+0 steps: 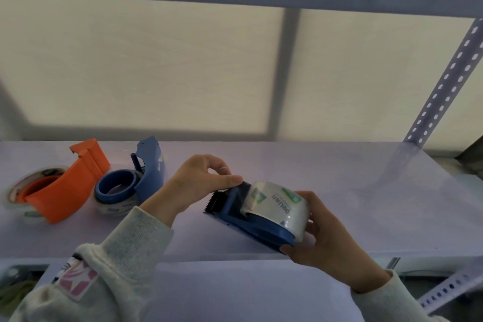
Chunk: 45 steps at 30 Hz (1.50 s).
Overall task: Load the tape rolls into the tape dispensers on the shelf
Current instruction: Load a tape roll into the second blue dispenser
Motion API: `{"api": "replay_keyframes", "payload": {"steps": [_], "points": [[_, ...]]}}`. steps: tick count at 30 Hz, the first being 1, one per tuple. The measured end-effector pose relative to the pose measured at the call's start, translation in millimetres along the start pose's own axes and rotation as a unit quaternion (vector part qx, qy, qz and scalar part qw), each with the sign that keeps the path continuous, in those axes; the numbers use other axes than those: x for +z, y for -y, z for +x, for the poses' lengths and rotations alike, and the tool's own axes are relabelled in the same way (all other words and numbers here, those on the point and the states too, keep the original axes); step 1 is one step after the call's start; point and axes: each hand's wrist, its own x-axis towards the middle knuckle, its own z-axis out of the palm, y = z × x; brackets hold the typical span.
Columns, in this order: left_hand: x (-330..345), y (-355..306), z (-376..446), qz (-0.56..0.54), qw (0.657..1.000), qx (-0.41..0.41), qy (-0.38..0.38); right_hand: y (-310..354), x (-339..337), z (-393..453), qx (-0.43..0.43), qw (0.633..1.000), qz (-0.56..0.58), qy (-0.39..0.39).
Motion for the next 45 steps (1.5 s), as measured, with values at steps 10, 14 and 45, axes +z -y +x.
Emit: {"api": "replay_keyframes", "payload": {"steps": [10, 14, 45], "points": [[-4.1, 5.7, -0.1, 0.075, 0.992, 0.098, -0.008, -4.0, 6.2, -7.5, -0.054, 0.998, -0.029, -0.025], [-4.8, 4.6, -1.3, 0.133, 0.979, 0.154, -0.026, -3.4, 7.3, -8.6, -0.072, 0.995, -0.055, -0.033], [-12.4, 10.8, -4.4, -0.173, 0.983, 0.014, 0.058, -20.7, 12.8, -8.8, -0.016, 1.0, -0.021, -0.015]]}}
